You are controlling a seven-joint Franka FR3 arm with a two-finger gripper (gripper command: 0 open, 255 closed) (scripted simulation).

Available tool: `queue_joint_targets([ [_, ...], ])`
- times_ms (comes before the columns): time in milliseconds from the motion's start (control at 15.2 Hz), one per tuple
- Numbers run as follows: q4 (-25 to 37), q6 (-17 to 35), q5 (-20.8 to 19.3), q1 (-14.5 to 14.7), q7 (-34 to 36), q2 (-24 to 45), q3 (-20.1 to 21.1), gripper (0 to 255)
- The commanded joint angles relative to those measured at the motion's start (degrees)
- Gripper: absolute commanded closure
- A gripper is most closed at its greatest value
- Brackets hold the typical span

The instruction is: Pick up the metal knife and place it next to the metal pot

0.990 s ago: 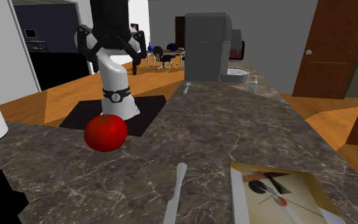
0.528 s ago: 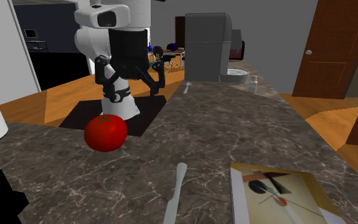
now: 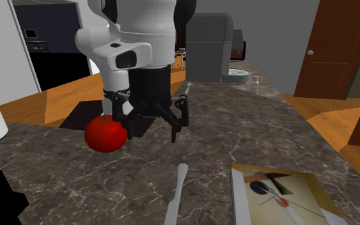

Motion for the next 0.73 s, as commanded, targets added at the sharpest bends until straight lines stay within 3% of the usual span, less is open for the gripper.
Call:
queue_joint_targets([
  [0,3.0,2.3,-1.6,0.5,2.9,4.6,0.0,0],
  [396,14.1,6.1,-5.6,3.0,9.9,17.4,-1.8,0],
  [660,14.1,8.0,-6.2,3.3,10.4,19.3,-2.3,0],
])
